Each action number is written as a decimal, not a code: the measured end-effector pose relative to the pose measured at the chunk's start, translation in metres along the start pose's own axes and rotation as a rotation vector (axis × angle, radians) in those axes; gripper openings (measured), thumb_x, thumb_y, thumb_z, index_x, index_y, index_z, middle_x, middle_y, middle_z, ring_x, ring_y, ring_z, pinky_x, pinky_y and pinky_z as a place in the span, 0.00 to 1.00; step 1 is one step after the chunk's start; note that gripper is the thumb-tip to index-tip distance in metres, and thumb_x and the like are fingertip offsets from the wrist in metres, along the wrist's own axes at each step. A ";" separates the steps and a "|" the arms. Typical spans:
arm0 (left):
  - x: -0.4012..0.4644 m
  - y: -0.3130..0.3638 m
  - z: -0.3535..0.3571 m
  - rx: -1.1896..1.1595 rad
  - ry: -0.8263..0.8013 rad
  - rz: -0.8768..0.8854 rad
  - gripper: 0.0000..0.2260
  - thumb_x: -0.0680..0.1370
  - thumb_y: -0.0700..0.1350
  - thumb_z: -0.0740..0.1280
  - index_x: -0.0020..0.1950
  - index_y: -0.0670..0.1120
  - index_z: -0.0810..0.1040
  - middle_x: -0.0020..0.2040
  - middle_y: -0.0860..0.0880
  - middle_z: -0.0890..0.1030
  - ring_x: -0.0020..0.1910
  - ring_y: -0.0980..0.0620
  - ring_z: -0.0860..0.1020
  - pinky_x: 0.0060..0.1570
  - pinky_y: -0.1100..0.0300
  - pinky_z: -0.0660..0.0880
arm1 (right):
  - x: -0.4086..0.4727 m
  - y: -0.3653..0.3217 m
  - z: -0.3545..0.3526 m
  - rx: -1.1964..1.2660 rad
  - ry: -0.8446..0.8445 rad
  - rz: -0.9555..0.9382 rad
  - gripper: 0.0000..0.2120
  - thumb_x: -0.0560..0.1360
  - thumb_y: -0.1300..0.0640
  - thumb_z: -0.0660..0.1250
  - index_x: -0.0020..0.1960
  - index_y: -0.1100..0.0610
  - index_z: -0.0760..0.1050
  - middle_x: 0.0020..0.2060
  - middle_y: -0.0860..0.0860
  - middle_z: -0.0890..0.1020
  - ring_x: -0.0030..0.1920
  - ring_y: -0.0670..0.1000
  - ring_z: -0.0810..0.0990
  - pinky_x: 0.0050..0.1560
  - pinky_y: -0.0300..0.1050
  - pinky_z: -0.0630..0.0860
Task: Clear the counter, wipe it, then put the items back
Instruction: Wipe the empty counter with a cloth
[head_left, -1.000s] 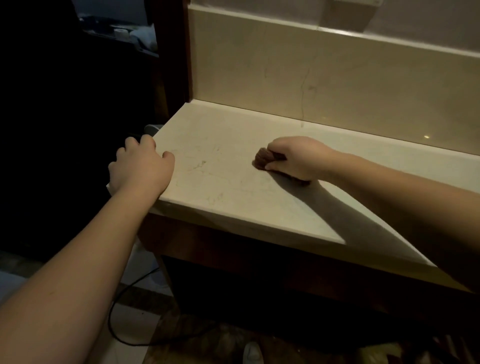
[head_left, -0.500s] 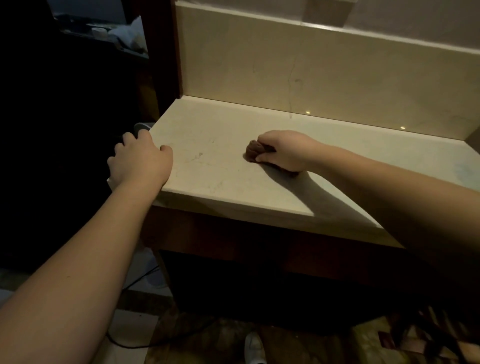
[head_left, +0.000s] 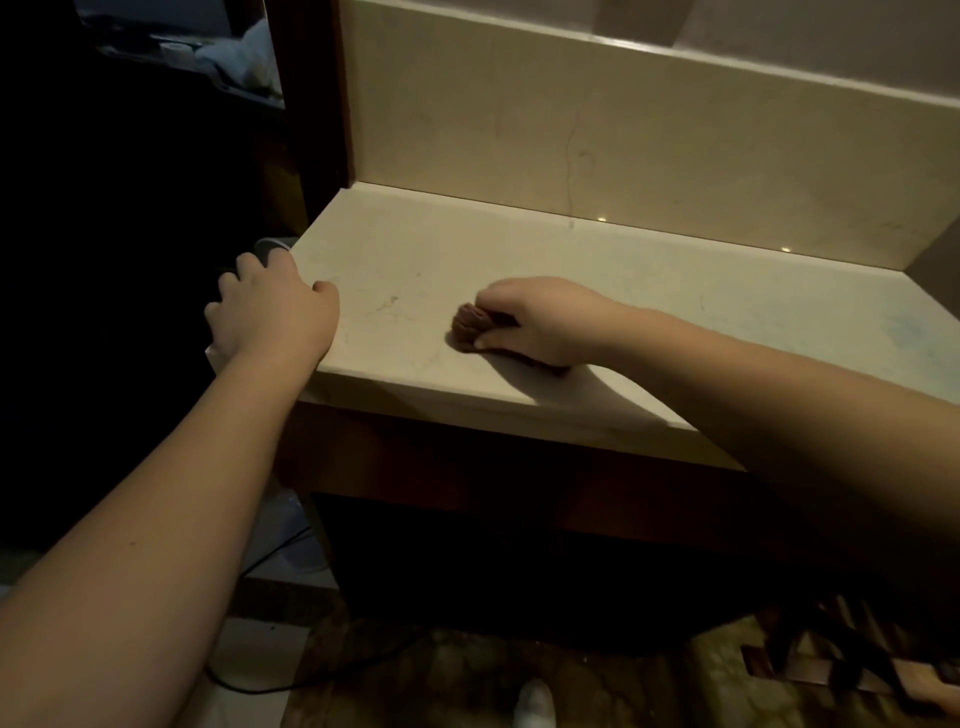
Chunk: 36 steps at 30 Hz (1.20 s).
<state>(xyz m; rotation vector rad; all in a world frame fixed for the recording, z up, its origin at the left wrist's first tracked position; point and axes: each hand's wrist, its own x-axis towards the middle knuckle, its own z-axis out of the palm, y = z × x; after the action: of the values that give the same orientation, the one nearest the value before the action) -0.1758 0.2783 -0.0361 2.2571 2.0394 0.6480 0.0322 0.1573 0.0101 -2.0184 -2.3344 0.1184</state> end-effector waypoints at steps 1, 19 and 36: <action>0.000 0.000 -0.001 0.006 0.006 0.002 0.21 0.79 0.52 0.58 0.68 0.42 0.69 0.65 0.38 0.70 0.62 0.37 0.69 0.58 0.42 0.68 | 0.002 -0.002 -0.001 -0.005 -0.002 -0.008 0.11 0.77 0.48 0.65 0.43 0.52 0.65 0.41 0.46 0.69 0.42 0.49 0.68 0.40 0.43 0.59; -0.045 0.060 0.002 -0.132 -0.085 0.293 0.16 0.78 0.55 0.58 0.61 0.50 0.75 0.61 0.48 0.73 0.61 0.44 0.68 0.55 0.49 0.66 | 0.008 0.071 -0.015 0.012 -0.065 0.114 0.12 0.77 0.48 0.64 0.54 0.54 0.69 0.48 0.50 0.76 0.47 0.53 0.74 0.44 0.47 0.68; -0.064 0.104 0.011 -0.098 -0.050 0.278 0.13 0.79 0.53 0.58 0.57 0.49 0.76 0.58 0.52 0.75 0.57 0.50 0.68 0.57 0.52 0.64 | 0.056 0.115 -0.028 -0.122 -0.130 -0.110 0.10 0.75 0.47 0.65 0.44 0.51 0.66 0.46 0.52 0.77 0.47 0.55 0.73 0.42 0.45 0.66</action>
<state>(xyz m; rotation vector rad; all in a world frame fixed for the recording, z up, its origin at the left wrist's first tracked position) -0.0775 0.2056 -0.0337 2.4925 1.6477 0.6810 0.1396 0.2296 0.0267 -1.9843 -2.5862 0.1081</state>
